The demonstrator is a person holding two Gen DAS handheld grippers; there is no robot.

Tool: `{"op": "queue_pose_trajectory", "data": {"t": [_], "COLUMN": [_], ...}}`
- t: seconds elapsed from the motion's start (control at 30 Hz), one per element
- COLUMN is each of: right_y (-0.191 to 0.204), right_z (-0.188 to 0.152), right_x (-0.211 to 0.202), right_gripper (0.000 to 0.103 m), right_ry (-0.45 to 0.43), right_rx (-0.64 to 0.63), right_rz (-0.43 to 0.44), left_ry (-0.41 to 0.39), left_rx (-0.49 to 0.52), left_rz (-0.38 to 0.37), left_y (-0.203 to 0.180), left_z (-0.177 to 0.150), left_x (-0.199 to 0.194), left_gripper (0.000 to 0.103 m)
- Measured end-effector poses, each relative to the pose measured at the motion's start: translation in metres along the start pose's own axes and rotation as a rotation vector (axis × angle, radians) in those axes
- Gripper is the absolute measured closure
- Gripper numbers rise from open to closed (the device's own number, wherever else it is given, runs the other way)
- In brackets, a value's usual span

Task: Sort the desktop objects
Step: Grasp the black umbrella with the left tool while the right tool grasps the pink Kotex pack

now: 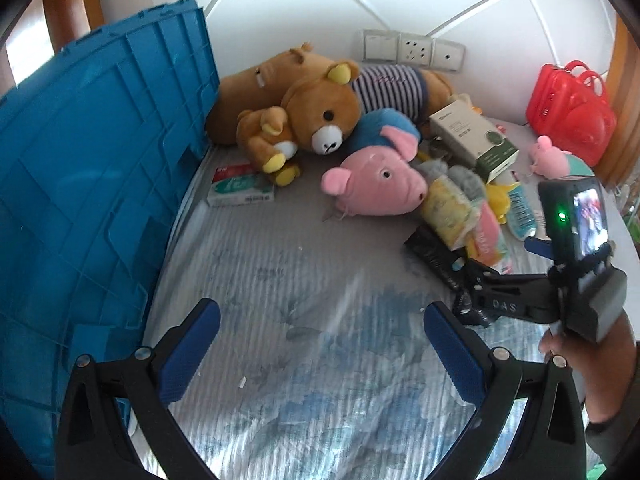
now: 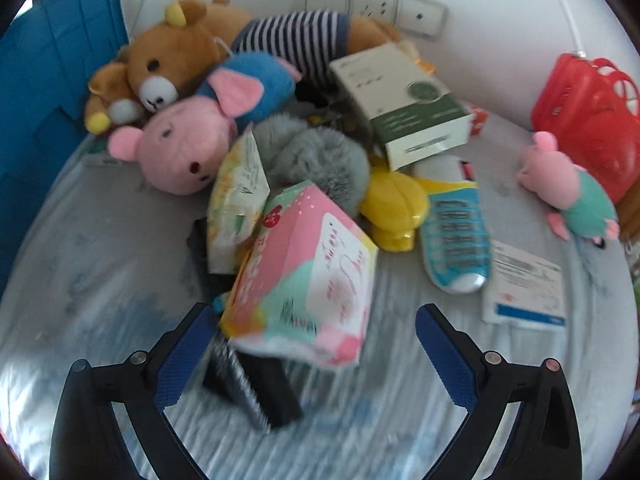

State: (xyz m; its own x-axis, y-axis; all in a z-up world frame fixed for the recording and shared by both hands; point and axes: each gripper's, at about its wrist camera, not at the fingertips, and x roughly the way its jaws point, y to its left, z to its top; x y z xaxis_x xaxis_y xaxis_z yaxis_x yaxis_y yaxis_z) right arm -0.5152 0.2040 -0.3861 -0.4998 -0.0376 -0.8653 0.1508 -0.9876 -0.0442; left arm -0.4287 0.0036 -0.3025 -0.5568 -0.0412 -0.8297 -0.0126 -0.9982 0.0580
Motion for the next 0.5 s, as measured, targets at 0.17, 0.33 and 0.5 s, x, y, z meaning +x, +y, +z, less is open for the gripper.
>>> {"op": "queue_pose_trajectory", "data": {"t": [0.17, 0.33, 0.5], "right_y": [-0.005, -0.018, -0.032], "right_z": [0.003, 0.0, -0.016], "right_x": [0.013, 0.006, -0.02], "right_gripper": [0.026, 0.046, 0.047], "right_ry": [0.008, 0.021, 0.005], "right_rx": [0.013, 0.039, 0.069], "right_rz": [0.038, 0.058, 0.079], "left_ry": [0.015, 0.008, 0.004], "left_rx": [-0.004, 0.012, 0.037], "left_rz": [0.008, -0.006, -0.045], "left_y": [-0.004, -0.019, -0.042], "left_z": [0.001, 0.008, 0.015], "left_x": [0.012, 0.017, 0.034], "left_gripper": [0.0, 0.0, 0.0]}}
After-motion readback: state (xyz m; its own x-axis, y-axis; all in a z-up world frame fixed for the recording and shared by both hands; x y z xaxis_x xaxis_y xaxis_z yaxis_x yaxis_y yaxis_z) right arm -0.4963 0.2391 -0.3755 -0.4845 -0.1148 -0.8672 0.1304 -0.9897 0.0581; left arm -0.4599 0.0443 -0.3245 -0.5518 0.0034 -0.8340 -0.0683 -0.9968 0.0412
